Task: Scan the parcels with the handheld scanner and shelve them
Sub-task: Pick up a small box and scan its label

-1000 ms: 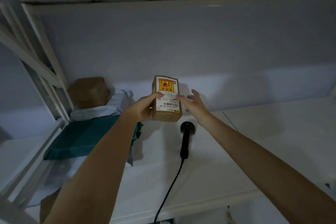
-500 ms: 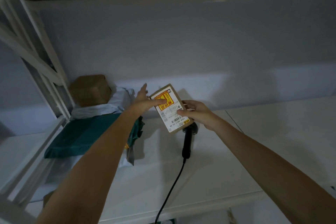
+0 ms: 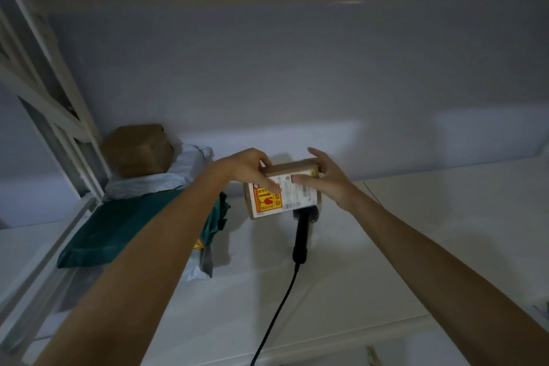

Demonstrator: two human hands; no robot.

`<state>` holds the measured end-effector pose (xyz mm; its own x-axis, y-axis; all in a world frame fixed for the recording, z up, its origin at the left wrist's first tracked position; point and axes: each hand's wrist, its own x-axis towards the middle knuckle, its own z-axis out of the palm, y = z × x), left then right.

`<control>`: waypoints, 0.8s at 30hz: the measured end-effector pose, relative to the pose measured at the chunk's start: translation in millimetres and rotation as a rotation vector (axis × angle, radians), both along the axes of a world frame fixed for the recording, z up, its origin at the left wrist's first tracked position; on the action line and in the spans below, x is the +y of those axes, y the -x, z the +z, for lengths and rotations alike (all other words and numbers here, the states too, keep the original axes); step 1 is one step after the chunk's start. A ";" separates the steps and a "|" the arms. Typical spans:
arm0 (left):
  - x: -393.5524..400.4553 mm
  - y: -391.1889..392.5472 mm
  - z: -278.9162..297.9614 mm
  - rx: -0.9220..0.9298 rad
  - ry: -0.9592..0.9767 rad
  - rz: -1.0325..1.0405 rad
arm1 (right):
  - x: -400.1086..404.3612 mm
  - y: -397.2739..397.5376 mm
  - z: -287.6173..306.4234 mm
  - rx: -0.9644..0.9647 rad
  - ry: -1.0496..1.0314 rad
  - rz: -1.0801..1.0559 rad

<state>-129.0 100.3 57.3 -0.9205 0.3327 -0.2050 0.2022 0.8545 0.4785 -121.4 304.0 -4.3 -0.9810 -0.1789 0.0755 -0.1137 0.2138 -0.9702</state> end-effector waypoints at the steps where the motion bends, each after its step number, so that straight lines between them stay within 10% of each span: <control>1: -2.5 -0.4 -4.4 -0.001 -0.121 0.071 | 0.7 -0.1 -2.4 -0.032 0.042 -0.040; 10: -0.8 -18.4 -42.3 -0.078 -0.859 0.424 | -16.8 -9.1 -18.2 -0.157 0.278 0.054; 17: -3.5 -33.3 -53.8 -0.129 -0.889 0.454 | -17.1 -2.3 -41.5 -0.065 0.125 -0.349; 24: -5.6 -40.8 -64.4 -0.084 -0.997 0.540 | -22.0 4.2 -90.0 -0.591 -0.100 -0.271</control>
<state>-88.2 94.7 -7.1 -0.9888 -0.0536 -0.1390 -0.1417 0.0510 0.9886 -125.6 282.0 -94.3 -0.8634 0.1025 -0.4940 0.5029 0.2526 -0.8266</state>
